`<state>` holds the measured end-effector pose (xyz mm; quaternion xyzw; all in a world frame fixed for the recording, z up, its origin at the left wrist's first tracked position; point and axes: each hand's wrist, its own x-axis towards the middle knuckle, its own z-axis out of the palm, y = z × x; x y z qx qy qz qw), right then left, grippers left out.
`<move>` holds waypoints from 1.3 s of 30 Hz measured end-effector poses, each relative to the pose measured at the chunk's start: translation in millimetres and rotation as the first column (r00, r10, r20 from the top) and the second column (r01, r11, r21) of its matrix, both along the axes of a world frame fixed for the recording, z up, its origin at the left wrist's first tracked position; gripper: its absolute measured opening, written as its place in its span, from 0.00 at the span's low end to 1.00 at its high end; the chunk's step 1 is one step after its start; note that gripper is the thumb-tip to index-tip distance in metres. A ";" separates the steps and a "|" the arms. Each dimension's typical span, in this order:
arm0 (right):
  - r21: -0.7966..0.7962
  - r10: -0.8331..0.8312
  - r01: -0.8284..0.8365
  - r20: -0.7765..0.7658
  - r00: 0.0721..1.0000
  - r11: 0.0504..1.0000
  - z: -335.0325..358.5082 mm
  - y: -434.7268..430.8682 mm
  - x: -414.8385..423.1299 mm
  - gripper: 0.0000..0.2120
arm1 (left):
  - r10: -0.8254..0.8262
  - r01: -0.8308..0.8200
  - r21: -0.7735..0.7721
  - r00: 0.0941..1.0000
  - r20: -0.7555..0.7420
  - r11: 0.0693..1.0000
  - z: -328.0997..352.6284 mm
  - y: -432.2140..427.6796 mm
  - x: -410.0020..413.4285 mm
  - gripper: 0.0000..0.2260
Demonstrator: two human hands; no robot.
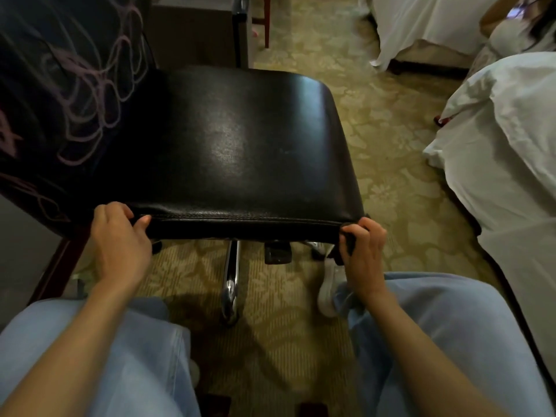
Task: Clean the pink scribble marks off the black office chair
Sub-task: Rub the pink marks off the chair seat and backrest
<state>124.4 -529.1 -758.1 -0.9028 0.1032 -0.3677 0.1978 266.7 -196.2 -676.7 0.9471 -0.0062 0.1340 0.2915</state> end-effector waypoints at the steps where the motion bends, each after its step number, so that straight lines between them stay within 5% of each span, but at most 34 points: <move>1: 0.082 -0.044 0.045 -0.021 0.999 0.996 -1.3 -1.0 -4.3 0.10 | -0.001 0.001 -0.005 1.000 -0.002 1.000 1.3 0.4 -1.3 0.07; 5: 0.283 -0.187 0.197 -0.062 0.980 0.939 7.3 -2.1 -11.8 0.11 | -0.018 0.018 0.001 1.000 0.017 1.000 5.3 2.6 -5.2 0.08; 9: 0.540 -0.443 0.372 0.003 0.896 0.755 18.2 6.0 -5.0 0.13 | -0.094 0.089 0.065 0.992 0.086 0.994 1.9 12.5 -1.1 0.08; 13: 0.563 -0.447 0.354 0.032 0.894 0.747 6.3 26.8 7.8 0.16 | -0.172 0.163 0.121 0.982 0.074 0.979 -0.6 18.2 5.1 0.10; 21: 0.767 -0.655 0.380 0.070 0.752 0.518 6.4 71.5 49.9 0.12 | -0.167 0.159 0.180 0.985 0.032 0.971 -6.3 10.9 12.1 0.09; 23: 0.764 -0.619 0.352 0.077 0.782 0.540 11.7 98.2 56.0 0.11 | -0.175 0.164 0.188 0.984 0.041 0.968 -7.1 10.2 11.2 0.09; 27: 0.611 -0.457 0.302 0.110 0.883 0.732 11.3 163.1 72.7 0.09 | -0.177 0.163 0.208 0.983 0.050 0.965 -7.3 9.2 7.8 0.09; 33: 0.535 -0.331 0.225 0.110 0.937 0.815 22.7 154.3 48.4 0.09 | -0.201 0.189 0.163 0.978 0.059 0.968 -4.5 15.9 5.5 0.09; 36: 0.558 -0.474 0.338 0.115 0.873 0.758 28.2 110.0 27.7 0.09 | -0.220 0.208 0.168 0.974 0.054 0.963 -3.2 18.4 7.6 0.09; 39: 0.738 -0.634 0.422 0.010 0.773 0.526 19.7 61.6 22.8 0.11 | -0.233 0.221 0.174 0.971 0.048 0.960 -3.7 20.1 8.6 0.09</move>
